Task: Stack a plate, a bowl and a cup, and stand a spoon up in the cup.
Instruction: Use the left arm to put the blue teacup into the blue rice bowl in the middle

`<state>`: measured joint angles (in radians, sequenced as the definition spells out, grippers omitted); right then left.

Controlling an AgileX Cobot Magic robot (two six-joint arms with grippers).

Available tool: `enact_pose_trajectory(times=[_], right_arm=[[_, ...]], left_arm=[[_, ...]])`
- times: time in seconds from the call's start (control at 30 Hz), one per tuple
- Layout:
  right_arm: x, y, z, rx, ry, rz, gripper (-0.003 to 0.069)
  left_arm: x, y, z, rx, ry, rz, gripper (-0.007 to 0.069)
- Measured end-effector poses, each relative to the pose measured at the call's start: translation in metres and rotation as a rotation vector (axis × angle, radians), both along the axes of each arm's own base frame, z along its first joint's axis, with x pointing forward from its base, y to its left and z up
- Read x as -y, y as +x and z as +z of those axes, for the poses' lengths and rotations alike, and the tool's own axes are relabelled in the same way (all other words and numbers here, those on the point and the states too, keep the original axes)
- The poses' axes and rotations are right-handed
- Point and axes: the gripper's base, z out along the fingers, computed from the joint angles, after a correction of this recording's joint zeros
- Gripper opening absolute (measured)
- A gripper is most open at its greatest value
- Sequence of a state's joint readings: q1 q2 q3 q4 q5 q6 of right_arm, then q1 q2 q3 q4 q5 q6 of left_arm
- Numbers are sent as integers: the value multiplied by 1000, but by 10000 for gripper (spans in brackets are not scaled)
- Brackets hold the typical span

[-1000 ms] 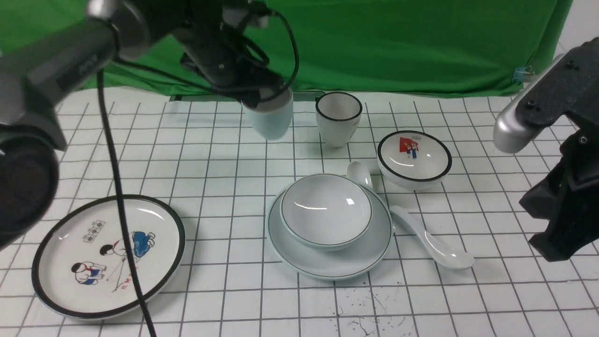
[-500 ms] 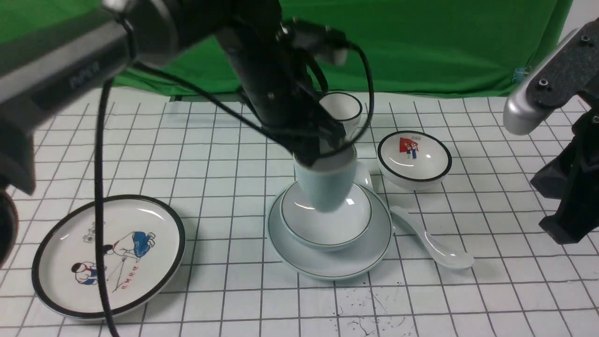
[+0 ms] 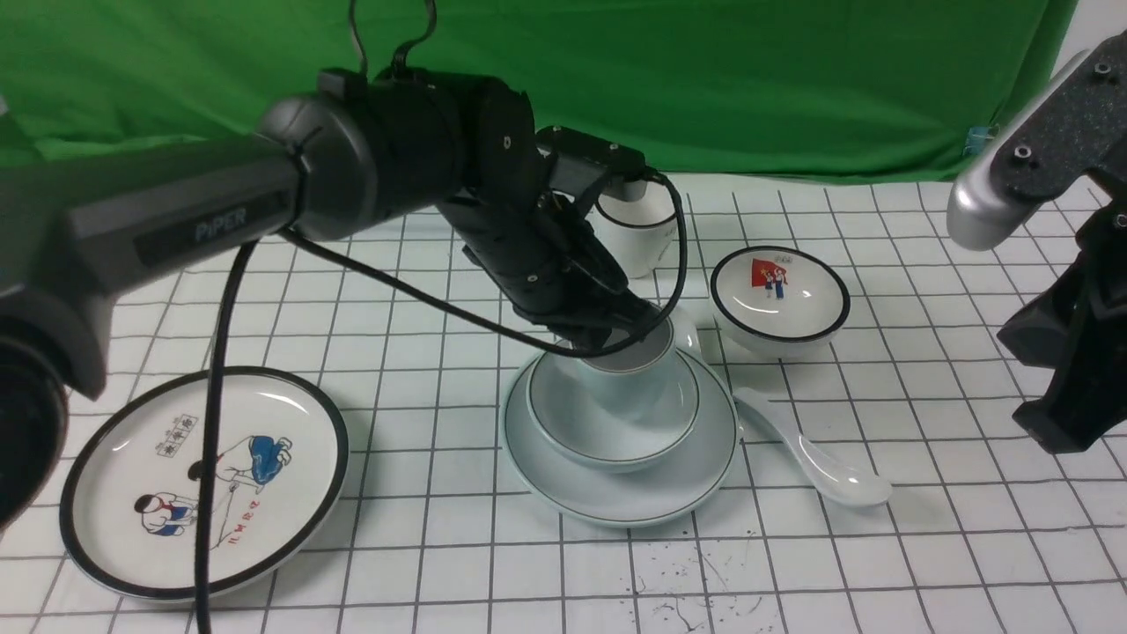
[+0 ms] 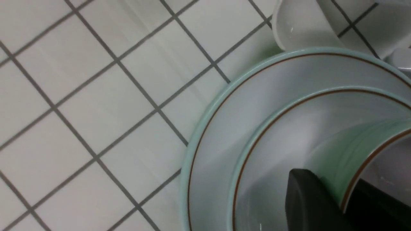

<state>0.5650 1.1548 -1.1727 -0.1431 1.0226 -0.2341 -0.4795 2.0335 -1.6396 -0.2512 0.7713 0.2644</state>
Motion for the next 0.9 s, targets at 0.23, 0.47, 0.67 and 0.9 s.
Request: enact_pose_trajectory(times=[0.23,0.47,0.67,0.9], right_arm=[[0,0,0,1,0,0,34],[0,0,0,1,0,0,34],[0,0,0,4,1,1,41],[-1,1,0,7,4,1,103]], left_arm=[[1,1,-11,-31,10,1,8],[1,2,-13,-31,11,2,34],[-1,1,-9,-32,22,0,247],[-10,-3,68,109,11,23,514]])
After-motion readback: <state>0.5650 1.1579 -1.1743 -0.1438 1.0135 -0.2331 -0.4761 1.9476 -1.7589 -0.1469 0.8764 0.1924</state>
